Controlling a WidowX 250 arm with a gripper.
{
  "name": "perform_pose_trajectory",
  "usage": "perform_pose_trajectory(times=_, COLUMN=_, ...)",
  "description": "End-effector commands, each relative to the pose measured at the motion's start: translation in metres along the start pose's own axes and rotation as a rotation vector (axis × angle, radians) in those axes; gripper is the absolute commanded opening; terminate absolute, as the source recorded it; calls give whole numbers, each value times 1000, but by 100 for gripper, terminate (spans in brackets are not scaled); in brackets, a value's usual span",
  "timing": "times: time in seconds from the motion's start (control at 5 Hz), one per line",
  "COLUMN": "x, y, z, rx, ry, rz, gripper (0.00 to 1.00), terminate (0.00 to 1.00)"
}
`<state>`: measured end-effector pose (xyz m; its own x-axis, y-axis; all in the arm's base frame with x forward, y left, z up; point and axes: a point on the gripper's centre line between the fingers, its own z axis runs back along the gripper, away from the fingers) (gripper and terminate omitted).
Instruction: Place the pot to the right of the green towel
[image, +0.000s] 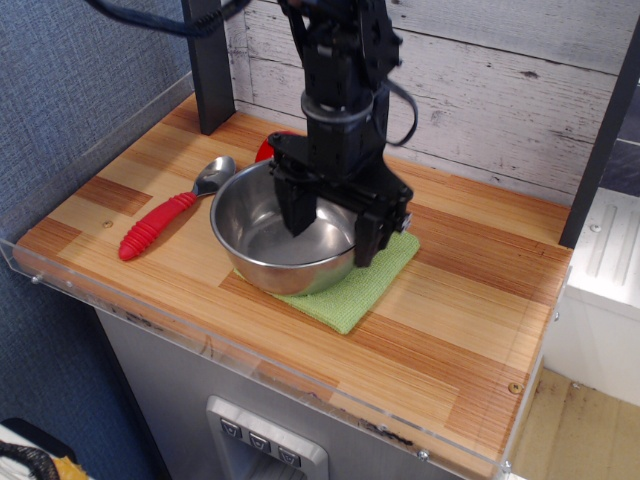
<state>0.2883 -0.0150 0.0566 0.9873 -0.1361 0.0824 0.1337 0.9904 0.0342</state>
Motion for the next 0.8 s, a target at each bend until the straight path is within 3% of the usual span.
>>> perform_pose_trajectory(times=0.0, x=2, y=-2, z=-9, rx=49, ry=17, rz=-28, gripper=0, terminate=0)
perform_pose_trajectory(times=0.6, x=-1, y=8, z=-2, rx=67, ry=9, rz=7, gripper=0, terminate=0)
